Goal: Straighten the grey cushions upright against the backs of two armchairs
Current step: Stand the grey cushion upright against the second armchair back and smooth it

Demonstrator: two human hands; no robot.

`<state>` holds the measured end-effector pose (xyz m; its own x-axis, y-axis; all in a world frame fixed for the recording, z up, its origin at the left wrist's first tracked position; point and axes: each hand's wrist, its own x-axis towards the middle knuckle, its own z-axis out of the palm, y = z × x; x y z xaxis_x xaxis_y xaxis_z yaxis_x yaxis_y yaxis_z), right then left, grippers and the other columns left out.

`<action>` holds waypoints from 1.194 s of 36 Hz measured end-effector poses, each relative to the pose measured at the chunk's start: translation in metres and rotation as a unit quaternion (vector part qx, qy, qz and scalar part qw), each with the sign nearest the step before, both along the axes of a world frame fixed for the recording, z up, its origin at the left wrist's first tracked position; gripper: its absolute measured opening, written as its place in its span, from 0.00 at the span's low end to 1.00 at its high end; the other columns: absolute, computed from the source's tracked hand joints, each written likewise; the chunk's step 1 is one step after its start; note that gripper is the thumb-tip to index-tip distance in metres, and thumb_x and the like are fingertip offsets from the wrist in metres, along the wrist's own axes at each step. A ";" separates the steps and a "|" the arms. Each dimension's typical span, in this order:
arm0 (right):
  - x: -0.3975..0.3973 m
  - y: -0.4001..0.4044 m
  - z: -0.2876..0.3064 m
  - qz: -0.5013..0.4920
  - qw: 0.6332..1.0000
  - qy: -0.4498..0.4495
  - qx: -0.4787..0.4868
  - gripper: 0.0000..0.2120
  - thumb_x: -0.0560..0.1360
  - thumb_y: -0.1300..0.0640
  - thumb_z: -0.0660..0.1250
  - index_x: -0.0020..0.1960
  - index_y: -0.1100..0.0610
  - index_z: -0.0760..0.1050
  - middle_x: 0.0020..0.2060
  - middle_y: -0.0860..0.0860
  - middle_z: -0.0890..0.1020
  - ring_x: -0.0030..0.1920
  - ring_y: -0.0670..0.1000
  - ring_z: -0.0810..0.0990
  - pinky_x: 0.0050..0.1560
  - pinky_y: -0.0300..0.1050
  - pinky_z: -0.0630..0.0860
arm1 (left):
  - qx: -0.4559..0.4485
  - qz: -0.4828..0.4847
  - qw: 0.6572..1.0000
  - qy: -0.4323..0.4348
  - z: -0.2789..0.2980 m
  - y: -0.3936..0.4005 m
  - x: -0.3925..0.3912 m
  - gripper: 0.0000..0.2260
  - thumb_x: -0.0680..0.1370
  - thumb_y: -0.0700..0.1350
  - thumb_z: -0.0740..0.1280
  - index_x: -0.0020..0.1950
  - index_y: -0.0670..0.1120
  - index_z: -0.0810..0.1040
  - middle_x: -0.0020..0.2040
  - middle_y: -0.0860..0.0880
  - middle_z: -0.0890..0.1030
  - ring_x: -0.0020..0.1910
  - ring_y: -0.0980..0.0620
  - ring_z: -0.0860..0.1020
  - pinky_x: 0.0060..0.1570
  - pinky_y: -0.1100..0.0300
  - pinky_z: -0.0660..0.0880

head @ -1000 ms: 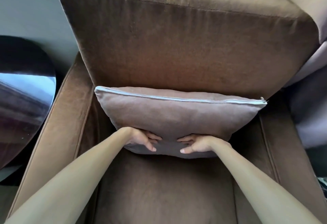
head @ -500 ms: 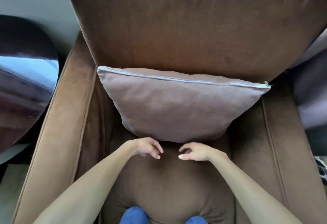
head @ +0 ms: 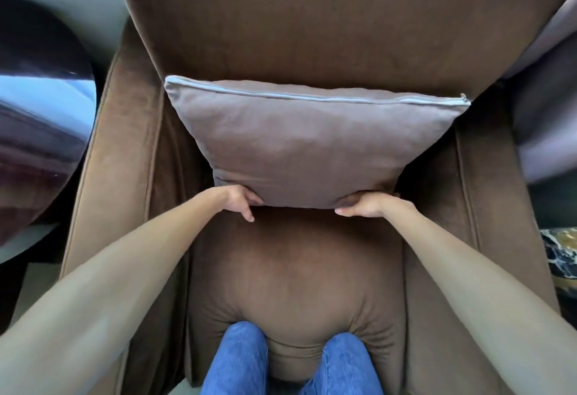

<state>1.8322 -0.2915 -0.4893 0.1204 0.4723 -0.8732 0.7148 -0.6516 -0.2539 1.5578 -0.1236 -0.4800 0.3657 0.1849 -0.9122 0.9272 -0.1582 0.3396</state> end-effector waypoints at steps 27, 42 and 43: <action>-0.005 0.080 0.133 0.111 0.875 -0.289 0.371 0.34 0.71 0.32 0.67 0.71 0.47 0.68 0.67 0.45 0.74 0.67 0.52 0.72 0.65 0.58 0.64 | 0.543 -0.176 0.796 -0.201 0.119 0.063 0.048 0.34 0.66 0.67 0.74 0.68 0.57 0.73 0.62 0.51 0.76 0.63 0.47 0.75 0.58 0.48 0.67; 0.033 0.053 0.149 -0.054 0.851 -0.254 0.456 0.09 0.74 0.45 0.72 0.53 0.44 0.81 0.46 0.44 0.84 0.55 0.53 0.81 0.61 0.58 0.73 | 0.586 -0.060 0.763 -0.266 0.125 0.101 0.003 0.15 0.71 0.62 0.73 0.52 0.56 0.81 0.49 0.55 0.82 0.56 0.49 0.80 0.48 0.53 0.71; 0.042 0.044 0.149 -0.067 0.850 -0.260 0.453 0.09 0.74 0.48 0.72 0.54 0.46 0.81 0.48 0.46 0.85 0.55 0.55 0.81 0.61 0.59 0.74 | 0.588 -0.040 0.765 -0.258 0.126 0.106 -0.006 0.13 0.71 0.61 0.73 0.51 0.56 0.81 0.48 0.55 0.82 0.55 0.50 0.80 0.47 0.54 0.71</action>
